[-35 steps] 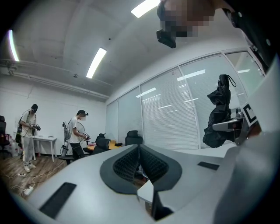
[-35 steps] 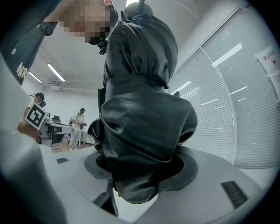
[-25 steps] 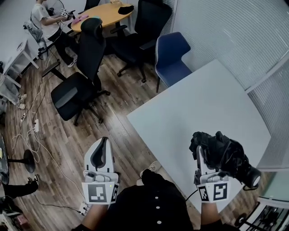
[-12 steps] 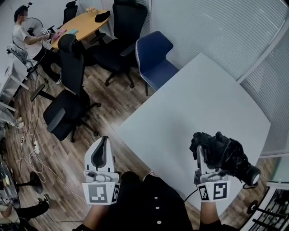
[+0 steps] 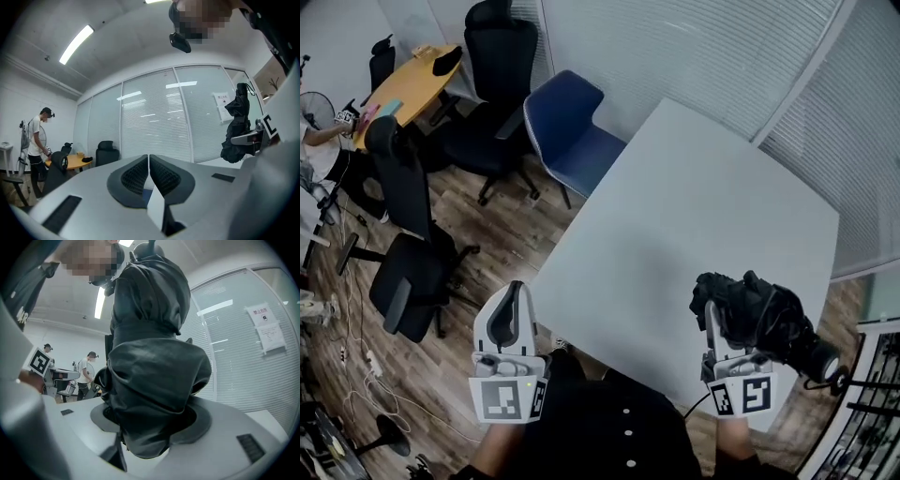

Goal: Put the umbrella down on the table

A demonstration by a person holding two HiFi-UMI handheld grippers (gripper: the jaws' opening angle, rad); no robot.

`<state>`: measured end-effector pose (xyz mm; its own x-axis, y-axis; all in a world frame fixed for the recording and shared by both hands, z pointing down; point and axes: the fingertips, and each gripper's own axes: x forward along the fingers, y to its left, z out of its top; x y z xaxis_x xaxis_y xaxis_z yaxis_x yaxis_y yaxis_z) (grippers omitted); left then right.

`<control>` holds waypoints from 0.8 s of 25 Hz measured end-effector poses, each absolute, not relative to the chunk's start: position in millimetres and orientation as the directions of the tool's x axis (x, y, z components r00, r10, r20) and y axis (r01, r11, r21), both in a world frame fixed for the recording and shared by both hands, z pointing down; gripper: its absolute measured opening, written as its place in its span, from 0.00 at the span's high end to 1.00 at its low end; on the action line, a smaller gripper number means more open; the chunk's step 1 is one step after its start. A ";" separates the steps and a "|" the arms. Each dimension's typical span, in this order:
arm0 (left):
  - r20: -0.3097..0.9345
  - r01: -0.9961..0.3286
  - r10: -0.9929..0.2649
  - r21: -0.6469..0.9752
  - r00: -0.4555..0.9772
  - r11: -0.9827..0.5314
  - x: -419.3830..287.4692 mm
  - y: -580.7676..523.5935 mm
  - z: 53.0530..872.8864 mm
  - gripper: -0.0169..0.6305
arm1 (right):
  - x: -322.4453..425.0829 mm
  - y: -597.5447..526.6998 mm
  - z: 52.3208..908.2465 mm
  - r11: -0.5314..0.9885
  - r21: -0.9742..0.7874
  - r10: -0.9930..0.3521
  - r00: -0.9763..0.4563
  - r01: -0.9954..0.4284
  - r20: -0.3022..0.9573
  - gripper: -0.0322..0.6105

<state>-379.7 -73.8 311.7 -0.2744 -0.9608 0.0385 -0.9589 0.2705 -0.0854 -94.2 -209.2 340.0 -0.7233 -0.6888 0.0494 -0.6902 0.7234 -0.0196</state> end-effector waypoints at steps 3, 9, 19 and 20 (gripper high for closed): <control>0.028 -0.975 -0.977 -0.088 -0.209 0.206 -386.5 -91.8 306.2 0.94 | -92.5 -207.1 337.1 0.680 -0.009 -0.732 -0.680 -0.733 0.053 0.53; 0.026 -0.994 -0.996 -0.080 -0.083 0.081 -391.4 -127.7 308.2 0.94 | -81.7 -205.1 336.7 0.573 0.004 -0.818 -0.571 -0.820 0.060 0.53; 0.012 -0.983 -0.984 -0.053 0.175 -0.175 -361.9 -177.6 307.8 0.94 | -36.9 -171.4 331.0 0.334 0.022 -0.941 -0.332 -0.942 0.070 0.53; 0.012 -0.978 -0.979 -0.049 0.204 -0.205 -357.1 -182.2 308.8 0.94 | -31.9 -166.2 331.6 0.306 0.025 -0.950 -0.304 -0.952 0.073 0.53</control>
<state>-357.1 -182.2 308.8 0.2042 -0.9789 0.0119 -0.9776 -0.2045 -0.0494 -31.9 -166.2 331.6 -0.3039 -0.9499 0.0733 -0.9516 0.3064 0.0247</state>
